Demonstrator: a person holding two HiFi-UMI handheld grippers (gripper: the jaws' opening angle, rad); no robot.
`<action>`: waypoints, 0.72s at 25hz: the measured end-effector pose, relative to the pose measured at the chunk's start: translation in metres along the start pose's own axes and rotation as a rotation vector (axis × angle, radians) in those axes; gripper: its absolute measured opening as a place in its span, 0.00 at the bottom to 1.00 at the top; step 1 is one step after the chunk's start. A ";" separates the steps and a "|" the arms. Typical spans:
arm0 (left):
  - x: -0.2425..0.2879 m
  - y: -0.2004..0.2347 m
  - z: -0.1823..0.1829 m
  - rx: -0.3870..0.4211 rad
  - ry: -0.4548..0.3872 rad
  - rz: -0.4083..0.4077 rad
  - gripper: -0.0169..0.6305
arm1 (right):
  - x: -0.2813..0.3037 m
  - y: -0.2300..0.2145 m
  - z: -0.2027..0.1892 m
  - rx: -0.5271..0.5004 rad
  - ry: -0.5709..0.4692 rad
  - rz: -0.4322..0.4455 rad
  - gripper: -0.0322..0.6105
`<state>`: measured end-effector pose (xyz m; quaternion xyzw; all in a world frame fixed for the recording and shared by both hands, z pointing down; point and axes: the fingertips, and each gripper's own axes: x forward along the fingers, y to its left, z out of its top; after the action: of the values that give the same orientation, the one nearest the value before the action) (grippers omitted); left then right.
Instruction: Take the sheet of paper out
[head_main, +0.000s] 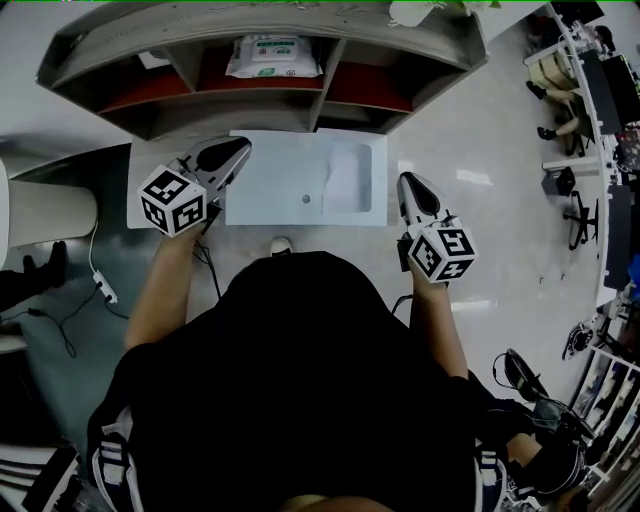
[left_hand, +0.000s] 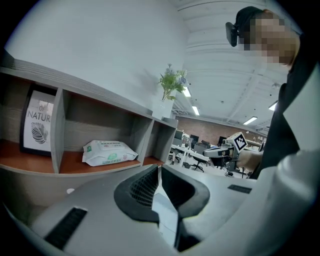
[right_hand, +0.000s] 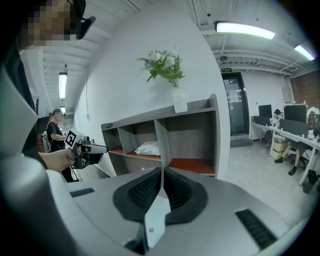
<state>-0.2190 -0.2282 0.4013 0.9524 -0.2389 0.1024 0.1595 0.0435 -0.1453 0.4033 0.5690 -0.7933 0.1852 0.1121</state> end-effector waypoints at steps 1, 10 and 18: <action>0.000 0.003 0.000 0.001 0.000 -0.006 0.09 | 0.001 0.002 0.000 0.001 0.002 -0.004 0.07; 0.007 0.013 -0.014 -0.012 0.042 -0.075 0.09 | 0.005 0.005 -0.002 0.010 0.014 -0.046 0.07; 0.019 0.015 -0.019 -0.011 0.057 -0.099 0.09 | 0.005 0.004 -0.015 0.032 0.027 -0.031 0.07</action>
<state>-0.2120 -0.2425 0.4282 0.9589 -0.1873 0.1201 0.1762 0.0377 -0.1424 0.4181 0.5804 -0.7797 0.2037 0.1167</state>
